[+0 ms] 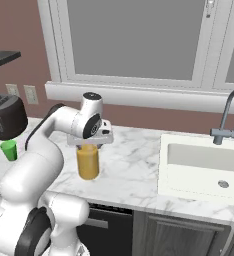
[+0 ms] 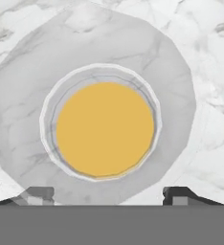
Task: Place the pitcher and cup on the dining counter for serving.
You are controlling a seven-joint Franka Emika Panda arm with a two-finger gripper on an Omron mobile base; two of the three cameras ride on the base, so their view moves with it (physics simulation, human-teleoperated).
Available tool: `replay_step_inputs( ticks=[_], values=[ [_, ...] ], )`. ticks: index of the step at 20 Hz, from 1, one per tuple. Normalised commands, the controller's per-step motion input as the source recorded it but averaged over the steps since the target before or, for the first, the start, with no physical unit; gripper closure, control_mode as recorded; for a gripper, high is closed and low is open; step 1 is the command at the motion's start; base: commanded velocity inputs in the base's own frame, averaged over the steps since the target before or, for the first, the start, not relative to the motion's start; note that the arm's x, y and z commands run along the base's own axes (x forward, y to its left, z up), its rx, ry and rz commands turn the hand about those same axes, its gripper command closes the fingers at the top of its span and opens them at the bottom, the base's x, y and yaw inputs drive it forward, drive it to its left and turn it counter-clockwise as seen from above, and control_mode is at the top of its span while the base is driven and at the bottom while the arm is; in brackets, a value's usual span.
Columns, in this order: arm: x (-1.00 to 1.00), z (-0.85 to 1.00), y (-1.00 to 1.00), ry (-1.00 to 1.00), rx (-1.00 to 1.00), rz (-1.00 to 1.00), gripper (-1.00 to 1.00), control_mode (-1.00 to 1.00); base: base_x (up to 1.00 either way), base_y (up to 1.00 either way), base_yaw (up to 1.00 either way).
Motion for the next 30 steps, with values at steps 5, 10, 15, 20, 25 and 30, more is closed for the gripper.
replay_step_inputs(
  ticks=[5,10,15,20,25,30],
  values=[
    [0.01,-0.09,0.00,0.00,0.02,0.00,1.00,-1.00,0.00,0.00,0.00],
    [0.00,0.00,0.00,0.00,0.00,0.00,1.00,-1.00,0.00,0.00,0.00],
    [-0.01,0.00,0.00,-0.01,0.00,0.00,1.00,-1.00,0.00,0.00,0.00],
    [-0.14,0.17,0.00,-0.05,0.00,0.00,1.00,-1.00,0.00,0.00,0.00],
    [-0.37,0.60,0.01,-0.21,0.00,-0.03,1.00,-1.00,0.00,0.00,0.00],
    [-0.27,0.66,0.07,-0.17,0.00,-0.06,1.00,-1.00,0.00,0.00,0.00]
  ],
)
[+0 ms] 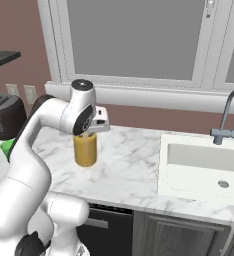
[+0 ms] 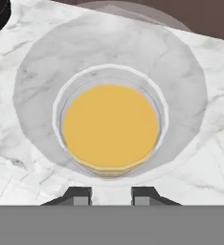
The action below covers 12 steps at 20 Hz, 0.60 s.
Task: Place the pitcher and cup on the dining counter for serving.
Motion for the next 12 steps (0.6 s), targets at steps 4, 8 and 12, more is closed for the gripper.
replay_step_inputs(
  ticks=[4,8,12],
  values=[
    [-0.35,0.66,0.03,-0.19,0.00,-0.10,1.00,-1.00,0.00,0.00,0.00],
    [-0.35,0.61,0.00,-0.18,0.00,-0.07,1.00,-1.00,0.00,0.00,0.00],
    [-0.31,0.54,0.00,-0.16,0.01,-0.04,1.00,-1.00,0.00,0.00,0.00]
  ],
)
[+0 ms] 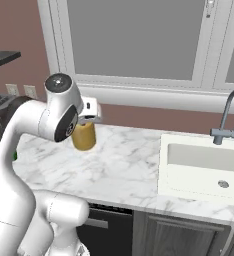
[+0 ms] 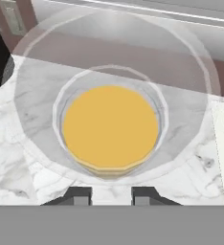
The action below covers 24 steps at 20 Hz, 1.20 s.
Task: Place the pitcher and cup on the dining counter for serving.
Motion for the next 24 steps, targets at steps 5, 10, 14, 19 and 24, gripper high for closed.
replay_step_inputs(
  ticks=[5,10,14,19,24],
  values=[
    [-0.34,0.34,0.00,-0.12,0.00,-0.01,1.00,-1.00,0.00,0.00,0.00],
    [-0.61,0.07,0.00,-0.27,0.00,0.03,1.00,-1.00,0.00,0.00,0.00],
    [-0.74,0.02,-0.01,-0.12,0.00,0.12,1.00,1.00,-0.25,-0.01,0.05],
    [0.00,0.00,0.00,0.00,0.00,0.00,1.00,1.00,-0.95,-0.03,0.30],
    [0.00,0.00,0.00,0.00,0.00,0.00,1.00,1.00,-0.73,0.00,0.49]
  ],
)
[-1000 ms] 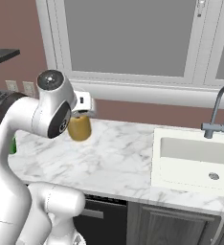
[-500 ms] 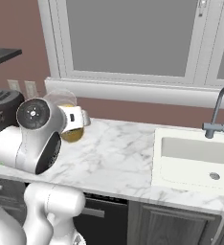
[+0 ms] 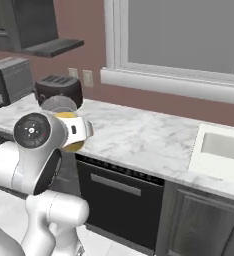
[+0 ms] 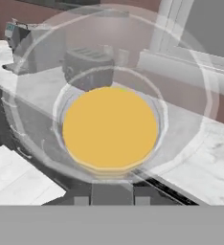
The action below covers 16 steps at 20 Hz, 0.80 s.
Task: Place the pitcher and cup on the dining counter for serving.
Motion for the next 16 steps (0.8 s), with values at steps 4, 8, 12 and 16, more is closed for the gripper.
replay_step_inputs(
  ticks=[4,8,12,16],
  values=[
    [0.00,0.00,0.00,0.00,0.00,0.00,1.00,1.00,-0.36,0.02,0.60],
    [0.00,0.00,0.00,0.00,0.00,0.00,1.00,1.00,-0.09,0.11,0.66],
    [0.00,0.00,0.00,0.00,0.00,0.00,1.00,1.00,0.00,0.14,0.76],
    [0.00,0.00,0.00,0.00,0.00,0.00,1.00,1.00,0.00,0.19,0.86]
  ],
)
